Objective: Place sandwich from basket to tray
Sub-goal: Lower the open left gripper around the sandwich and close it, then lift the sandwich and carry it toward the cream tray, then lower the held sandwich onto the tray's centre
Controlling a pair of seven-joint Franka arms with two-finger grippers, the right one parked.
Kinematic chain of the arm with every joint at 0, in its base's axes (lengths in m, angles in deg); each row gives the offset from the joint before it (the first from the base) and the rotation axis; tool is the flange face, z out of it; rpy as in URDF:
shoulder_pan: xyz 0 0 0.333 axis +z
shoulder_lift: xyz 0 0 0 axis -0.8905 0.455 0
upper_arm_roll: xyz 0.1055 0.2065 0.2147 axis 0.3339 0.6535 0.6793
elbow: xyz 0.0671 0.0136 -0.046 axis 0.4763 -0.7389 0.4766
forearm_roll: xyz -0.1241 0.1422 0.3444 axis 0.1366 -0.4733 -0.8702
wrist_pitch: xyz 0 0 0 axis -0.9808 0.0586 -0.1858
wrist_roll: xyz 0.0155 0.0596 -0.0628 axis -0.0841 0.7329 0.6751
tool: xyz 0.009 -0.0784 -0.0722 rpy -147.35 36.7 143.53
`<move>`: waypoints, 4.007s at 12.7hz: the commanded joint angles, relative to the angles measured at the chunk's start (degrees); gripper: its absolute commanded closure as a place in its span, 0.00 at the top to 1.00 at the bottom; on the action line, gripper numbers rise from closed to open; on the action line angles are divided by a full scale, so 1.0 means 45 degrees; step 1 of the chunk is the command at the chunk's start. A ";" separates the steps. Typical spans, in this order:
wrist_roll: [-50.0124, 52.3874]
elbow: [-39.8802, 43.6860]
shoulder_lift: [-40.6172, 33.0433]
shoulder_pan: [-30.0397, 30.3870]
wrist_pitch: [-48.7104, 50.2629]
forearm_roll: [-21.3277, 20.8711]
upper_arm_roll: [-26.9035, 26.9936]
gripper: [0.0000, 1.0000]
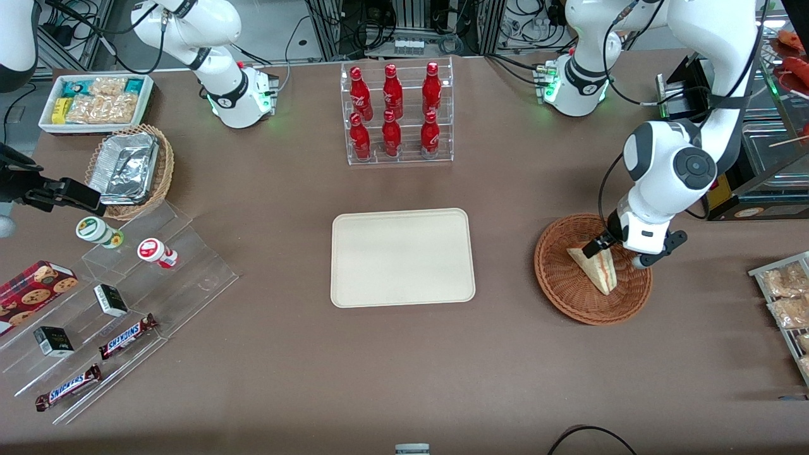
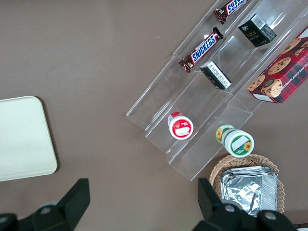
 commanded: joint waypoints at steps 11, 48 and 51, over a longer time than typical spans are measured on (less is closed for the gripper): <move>-0.0073 0.0310 0.0914 0.0009 -0.0557 -0.0025 -0.0021 0.00; 0.4516 1.1874 0.7963 -0.9229 0.4777 -0.0435 -0.0256 0.00; 0.4769 1.2205 0.8199 -0.9249 0.4777 -0.0474 -0.0256 0.00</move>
